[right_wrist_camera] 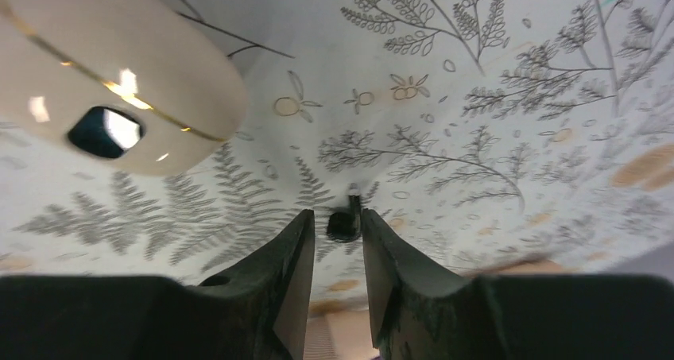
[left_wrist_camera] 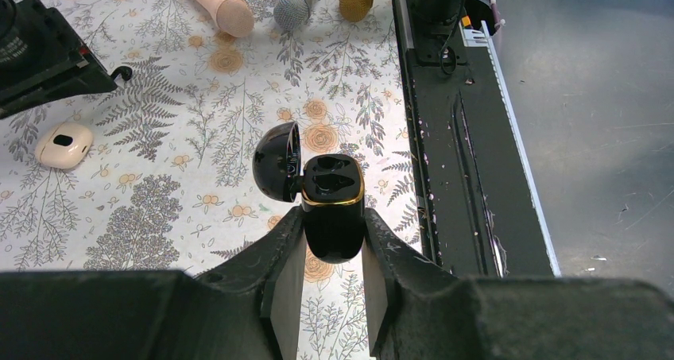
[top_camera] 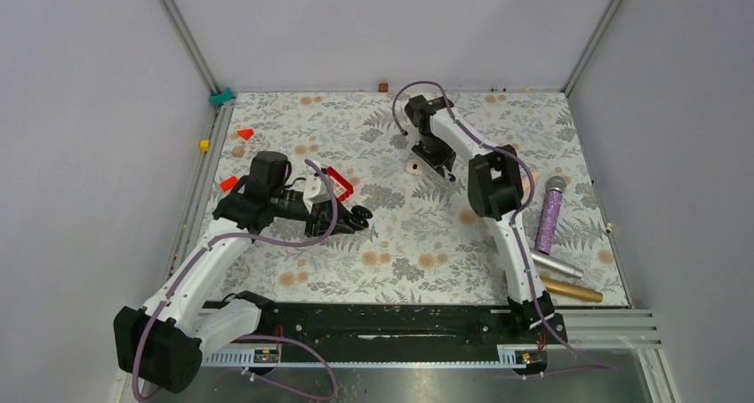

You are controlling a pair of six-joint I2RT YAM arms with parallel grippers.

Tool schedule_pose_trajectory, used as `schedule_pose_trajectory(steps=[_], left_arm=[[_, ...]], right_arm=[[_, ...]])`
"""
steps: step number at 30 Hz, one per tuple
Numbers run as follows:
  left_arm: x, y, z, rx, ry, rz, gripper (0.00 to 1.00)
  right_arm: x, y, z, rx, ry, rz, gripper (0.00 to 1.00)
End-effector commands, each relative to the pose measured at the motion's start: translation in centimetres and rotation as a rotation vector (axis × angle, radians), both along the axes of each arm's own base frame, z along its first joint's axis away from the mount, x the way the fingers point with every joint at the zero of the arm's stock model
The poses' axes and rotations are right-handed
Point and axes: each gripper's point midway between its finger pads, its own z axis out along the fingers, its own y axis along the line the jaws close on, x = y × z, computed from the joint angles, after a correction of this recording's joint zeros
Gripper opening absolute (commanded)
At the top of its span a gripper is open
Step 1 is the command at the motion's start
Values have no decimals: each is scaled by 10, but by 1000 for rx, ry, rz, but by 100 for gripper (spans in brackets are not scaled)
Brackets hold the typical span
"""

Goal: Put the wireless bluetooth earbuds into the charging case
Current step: Move the earbud to the center of the board.

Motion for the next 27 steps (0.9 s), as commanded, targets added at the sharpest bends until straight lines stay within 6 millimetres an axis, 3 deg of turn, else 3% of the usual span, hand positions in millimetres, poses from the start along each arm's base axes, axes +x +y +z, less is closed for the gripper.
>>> schedule_pose_trajectory(steps=[1,7,14,18,20,27], left_arm=[[-1,0,10,-27,-63,-13,0],[-1,0,9,-26,-65,-12,0],[0,-1,9,-29,-44,-20,0],[1,-1,7,-26,-42,-19,0],[1,-1,6,-20,-28,-26,0],[4,-1,1,7,11,-34,0]], right_arm=[[5,24,50,329,-100,-269,37],[12,10,53,463,-111,-442,51],[2,5,33,548,-38,-598,76],[2,7,24,601,-4,-684,81],[1,12,18,641,24,-724,98],[1,22,0,673,79,-783,99]])
